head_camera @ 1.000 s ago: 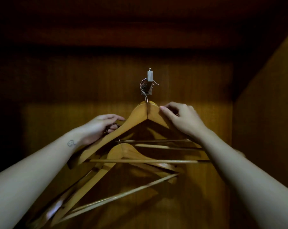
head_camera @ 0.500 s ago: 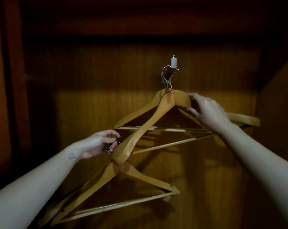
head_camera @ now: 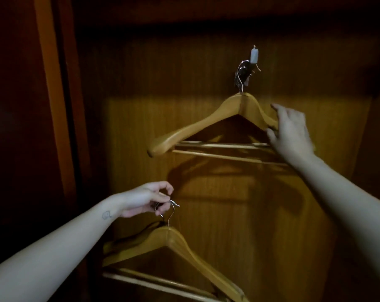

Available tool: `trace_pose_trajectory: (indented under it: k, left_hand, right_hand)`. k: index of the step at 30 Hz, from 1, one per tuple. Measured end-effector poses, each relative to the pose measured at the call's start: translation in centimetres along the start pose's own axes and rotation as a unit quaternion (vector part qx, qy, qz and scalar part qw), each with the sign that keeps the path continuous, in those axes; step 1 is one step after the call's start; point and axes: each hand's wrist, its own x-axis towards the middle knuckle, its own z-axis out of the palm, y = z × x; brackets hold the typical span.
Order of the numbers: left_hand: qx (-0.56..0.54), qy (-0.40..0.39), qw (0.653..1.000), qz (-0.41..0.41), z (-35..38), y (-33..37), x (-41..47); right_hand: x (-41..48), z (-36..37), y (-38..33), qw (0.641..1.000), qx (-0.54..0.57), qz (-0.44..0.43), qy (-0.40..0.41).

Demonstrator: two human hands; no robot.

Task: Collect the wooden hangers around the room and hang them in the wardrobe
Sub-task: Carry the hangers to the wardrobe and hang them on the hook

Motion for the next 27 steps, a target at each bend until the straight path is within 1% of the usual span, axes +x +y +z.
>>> trace_pose_trajectory:
  k: [2, 3, 4, 6, 8, 9, 11, 12, 13, 14, 16, 18, 22, 24, 27]
  left_hand:
    - [0.017, -0.037, 0.999, 0.028, 1.1, 0.7, -0.7]
    - [0.009, -0.043, 0.999, 0.027, 1.8, 1.2, -1.1]
    - [0.006, -0.043, 0.999, 0.033, 2.8, 1.7, -1.3]
    - [0.003, -0.054, 0.998, 0.044, 4.7, 3.2, -1.7]
    - [-0.004, -0.065, 0.996, 0.065, 6.6, 4.7, -2.0]
    - [-0.010, -0.067, 0.995, 0.075, 7.4, 5.4, -2.2]
    - [-0.017, -0.060, 0.993, 0.095, 8.8, 6.9, -2.3]
    - [-0.021, -0.057, 0.993, 0.104, 9.5, 7.7, -2.3]
    - [-0.027, -0.052, 0.992, 0.111, 10.2, 8.5, -2.3]
    - [-0.032, -0.048, 0.991, 0.118, 10.8, 9.1, -2.2]
    - [-0.045, -0.041, 0.989, 0.132, 12.0, 10.5, -2.0]
    - [-0.060, -0.043, 0.986, 0.151, 13.0, 11.6, -1.8]
    - [-0.073, -0.057, 0.981, 0.172, 14.4, 13.3, -1.8]
    - [-0.079, -0.042, 0.981, 0.174, 14.4, 13.9, -1.8]
    - [-0.104, -0.016, 0.979, 0.173, 13.4, 14.2, -2.1]
  right_hand:
    - [-1.7, -0.2, -1.0, 0.997, 0.059, -0.007, 0.041]
    - [-2.9, -0.4, -1.6, 0.995, 0.089, -0.018, 0.047]
    - [-4.4, -1.0, -2.4, 0.992, 0.122, -0.029, 0.024]
    - [-7.4, -1.9, -3.8, 0.972, 0.210, -0.061, -0.084]
    - [-10.3, -3.0, -5.0, 0.942, 0.256, -0.083, -0.200]
    - [-11.7, -3.5, -5.5, 0.922, 0.280, -0.080, -0.255]
    - [-13.8, -4.5, -6.0, 0.877, 0.320, -0.046, -0.355]
    - [-14.5, -5.1, -5.9, 0.858, 0.328, -0.031, -0.394]
    - [-15.1, -5.6, -5.8, 0.853, 0.322, -0.033, -0.410]
    - [-15.4, -6.1, -5.6, 0.864, 0.304, -0.045, -0.399]
    - [-15.5, -7.4, -5.2, 0.893, 0.293, -0.045, -0.338]
    - [-15.2, -8.7, -4.8, 0.900, 0.313, -0.026, -0.303]
    - [-14.9, -10.2, -4.2, 0.911, 0.304, -0.004, -0.278]
    - [-15.1, -10.5, -4.0, 0.909, 0.321, 0.005, -0.267]
    - [-14.9, -11.5, -3.8, 0.881, 0.386, 0.023, -0.272]
